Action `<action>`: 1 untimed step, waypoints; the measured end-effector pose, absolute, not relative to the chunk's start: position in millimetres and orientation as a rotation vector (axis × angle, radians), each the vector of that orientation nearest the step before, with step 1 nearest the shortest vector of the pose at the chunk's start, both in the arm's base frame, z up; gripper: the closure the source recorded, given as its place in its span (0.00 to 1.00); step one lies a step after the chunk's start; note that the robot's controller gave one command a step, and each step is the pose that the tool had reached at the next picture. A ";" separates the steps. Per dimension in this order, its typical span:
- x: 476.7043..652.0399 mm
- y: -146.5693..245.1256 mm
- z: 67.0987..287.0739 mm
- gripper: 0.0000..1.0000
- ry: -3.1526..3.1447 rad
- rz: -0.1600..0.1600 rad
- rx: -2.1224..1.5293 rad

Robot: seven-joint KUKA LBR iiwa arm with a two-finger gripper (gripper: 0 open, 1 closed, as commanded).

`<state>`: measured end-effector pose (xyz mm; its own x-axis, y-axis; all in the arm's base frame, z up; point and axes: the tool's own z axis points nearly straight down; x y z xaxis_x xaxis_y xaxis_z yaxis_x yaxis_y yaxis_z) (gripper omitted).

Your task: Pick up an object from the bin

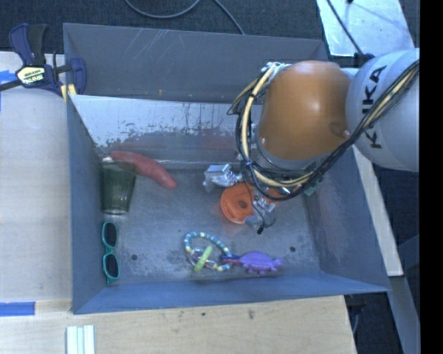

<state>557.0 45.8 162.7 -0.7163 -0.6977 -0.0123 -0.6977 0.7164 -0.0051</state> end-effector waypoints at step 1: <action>574.9 31.7 150.5 0.00 2.748 -0.006 -1.485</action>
Offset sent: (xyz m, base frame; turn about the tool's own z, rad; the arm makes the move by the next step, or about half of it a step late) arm 0.0562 -0.0345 -0.0449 -0.3172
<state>574.9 31.7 150.5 -0.5477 -0.8365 -0.0141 -0.8365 0.5479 -0.0119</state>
